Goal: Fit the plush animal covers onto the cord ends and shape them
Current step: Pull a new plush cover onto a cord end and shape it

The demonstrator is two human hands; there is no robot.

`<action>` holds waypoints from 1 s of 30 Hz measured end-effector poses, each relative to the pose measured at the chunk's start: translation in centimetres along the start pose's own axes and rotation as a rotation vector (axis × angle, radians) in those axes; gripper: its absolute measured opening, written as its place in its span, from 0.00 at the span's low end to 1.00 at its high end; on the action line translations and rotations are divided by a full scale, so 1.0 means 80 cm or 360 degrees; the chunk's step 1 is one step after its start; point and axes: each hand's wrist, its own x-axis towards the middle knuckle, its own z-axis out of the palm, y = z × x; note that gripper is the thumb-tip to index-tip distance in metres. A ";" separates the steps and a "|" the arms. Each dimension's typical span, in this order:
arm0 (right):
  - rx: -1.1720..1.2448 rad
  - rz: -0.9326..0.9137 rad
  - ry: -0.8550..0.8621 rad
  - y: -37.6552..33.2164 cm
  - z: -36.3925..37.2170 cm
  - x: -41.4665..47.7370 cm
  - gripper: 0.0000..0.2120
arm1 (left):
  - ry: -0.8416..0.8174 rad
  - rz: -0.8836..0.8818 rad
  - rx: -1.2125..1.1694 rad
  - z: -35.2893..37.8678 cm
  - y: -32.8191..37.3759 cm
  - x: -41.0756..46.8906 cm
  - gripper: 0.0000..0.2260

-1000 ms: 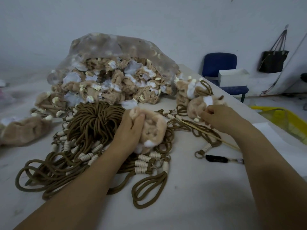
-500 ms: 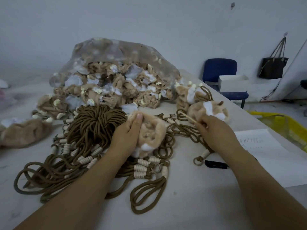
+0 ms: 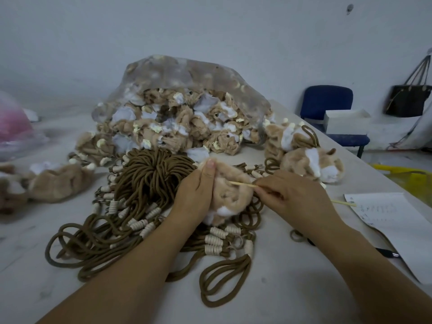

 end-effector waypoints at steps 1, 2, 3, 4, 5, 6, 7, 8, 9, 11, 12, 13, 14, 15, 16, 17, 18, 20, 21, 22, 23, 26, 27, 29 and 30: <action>0.0009 -0.0005 0.0014 0.001 -0.002 -0.001 0.08 | 0.0021 0.0001 0.0000 0.000 0.001 0.000 0.24; 0.0032 -0.0014 0.0027 0.001 -0.004 -0.001 0.11 | 0.0037 -0.0002 -0.0001 -0.001 0.001 0.000 0.25; 0.0059 -0.0035 0.0041 0.001 -0.006 -0.002 0.13 | 0.0050 -0.0005 -0.0004 -0.001 0.001 0.000 0.26; 0.0086 -0.0065 0.0055 -0.001 -0.008 -0.001 0.15 | 0.0063 -0.0011 -0.0012 -0.002 0.001 0.001 0.26; 0.0104 -0.0104 0.0072 -0.002 -0.009 -0.001 0.15 | 0.0077 -0.0019 -0.0022 -0.002 0.001 0.001 0.26; 0.0105 -0.0139 0.0081 -0.003 -0.009 0.000 0.14 | 0.0093 -0.0027 -0.0032 -0.003 0.000 0.002 0.26; 0.0080 -0.0159 0.0077 -0.004 -0.008 0.000 0.14 | 0.0112 -0.0033 -0.0040 -0.003 0.000 0.003 0.26; 0.0041 -0.0153 0.0057 -0.004 -0.006 0.000 0.15 | 0.0128 -0.0039 -0.0046 -0.003 -0.001 0.004 0.25; 0.0002 -0.0118 0.0036 -0.004 -0.003 -0.001 0.15 | 0.0137 -0.0046 -0.0048 -0.003 -0.002 0.004 0.23; -0.0035 0.0009 0.0005 0.001 0.001 -0.003 0.11 | 0.0137 -0.0068 -0.0052 -0.004 -0.003 0.005 0.20; -0.0033 0.0080 0.0009 0.002 0.002 -0.003 0.10 | 0.0130 -0.0081 -0.0063 -0.005 -0.002 0.004 0.18; -0.0013 0.0147 0.0028 0.004 0.002 -0.004 0.09 | 0.0119 -0.0090 -0.0077 -0.006 -0.001 0.004 0.17; 0.0033 0.0209 0.0050 0.004 0.002 -0.004 0.10 | 0.0102 -0.0089 -0.0086 -0.006 -0.001 0.003 0.17; 0.0095 0.0262 0.0067 0.004 0.001 -0.004 0.11 | 0.0083 -0.0075 -0.0079 -0.005 0.000 0.003 0.17; 0.0146 0.0294 0.0078 0.003 0.000 -0.004 0.11 | 0.0066 -0.0055 -0.0058 -0.004 0.001 0.001 0.18; 0.0168 0.0301 0.0084 0.001 0.000 -0.004 0.11 | 0.0051 -0.0026 -0.0034 -0.003 0.002 0.000 0.19; 0.0156 0.0288 0.0082 0.000 0.000 -0.004 0.11 | 0.0038 0.0005 -0.0019 -0.002 0.005 -0.002 0.20; 0.0111 0.0252 0.0042 -0.002 0.002 -0.004 0.13 | 0.0014 0.0068 -0.0017 -0.001 0.011 -0.006 0.24; 0.0099 0.0243 0.0012 -0.002 0.003 -0.003 0.14 | 0.0003 0.0098 -0.0019 -0.001 0.013 -0.007 0.24; 0.0087 0.0232 -0.0009 -0.002 0.004 -0.003 0.14 | -0.0010 0.0128 -0.0019 -0.001 0.015 -0.009 0.24; 0.0070 0.0215 -0.0008 -0.002 0.004 -0.003 0.13 | -0.0025 0.0156 -0.0017 -0.001 0.015 -0.009 0.24; 0.0063 0.0158 0.0052 -0.004 0.004 -0.004 0.09 | -0.0120 0.0192 -0.0005 0.001 0.016 -0.009 0.24; 0.0123 0.0168 0.0049 -0.006 0.006 -0.003 0.10 | -0.0193 0.0205 0.0019 0.003 0.016 -0.010 0.23; 0.0308 0.0266 0.0017 -0.009 0.011 -0.003 0.12 | -0.0376 0.0237 0.0137 0.007 0.017 -0.013 0.24; 0.0412 0.0331 0.0018 -0.010 0.015 -0.002 0.12 | -0.0450 0.0259 0.0189 0.009 0.016 -0.013 0.25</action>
